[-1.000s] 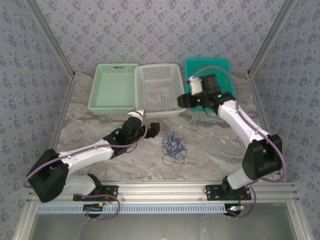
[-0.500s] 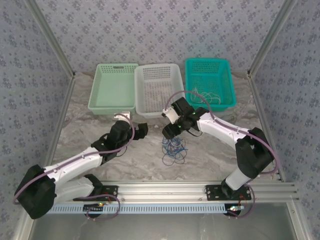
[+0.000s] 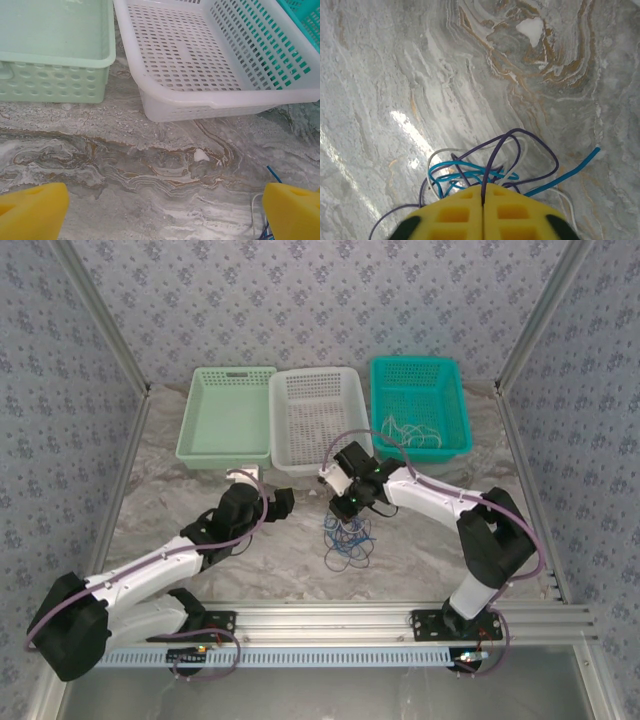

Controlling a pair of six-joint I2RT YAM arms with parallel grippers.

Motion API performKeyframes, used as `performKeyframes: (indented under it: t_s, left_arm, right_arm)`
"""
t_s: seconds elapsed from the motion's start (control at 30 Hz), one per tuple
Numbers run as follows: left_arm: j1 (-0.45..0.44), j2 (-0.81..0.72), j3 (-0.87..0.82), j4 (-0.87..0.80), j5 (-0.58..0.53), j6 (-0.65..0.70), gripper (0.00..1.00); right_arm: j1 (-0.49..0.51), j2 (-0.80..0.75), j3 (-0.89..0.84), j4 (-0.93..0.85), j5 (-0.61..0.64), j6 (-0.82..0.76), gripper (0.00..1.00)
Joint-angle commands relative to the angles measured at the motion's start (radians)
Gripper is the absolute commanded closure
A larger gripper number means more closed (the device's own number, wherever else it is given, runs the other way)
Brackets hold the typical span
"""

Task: Untangle the cables

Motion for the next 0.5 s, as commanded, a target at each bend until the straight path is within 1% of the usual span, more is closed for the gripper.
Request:
performKeyframes:
  t_s: [0.0, 0.17, 0.33, 0.4, 0.47]
  left_arm:
    - [0.004, -0.001, 0.000, 0.010, -0.002, -0.010, 0.01]
    - [0.005, 0.018, 0.000, 0.050, 0.050, -0.005, 0.00]
    - [0.003, 0.055, -0.003, 0.158, 0.168, 0.001, 0.01]
    - [-0.005, 0.087, 0.011, 0.193, 0.224, 0.007, 0.01]
    - [-0.025, 0.122, 0.035, 0.207, 0.256, 0.026, 0.01]
  right_arm:
    - [0.008, -0.089, -0.027, 0.057, 0.007, 0.050, 1.00]
    - [0.006, -0.226, -0.043, 0.085, -0.012, 0.091, 1.00]
    - [0.004, -0.302, -0.028, 0.084, -0.048, 0.124, 1.00]
    - [0.003, -0.318, -0.017, 0.087, -0.057, 0.135, 1.00]
    - [0.004, -0.332, -0.007, 0.089, -0.061, 0.148, 1.00]
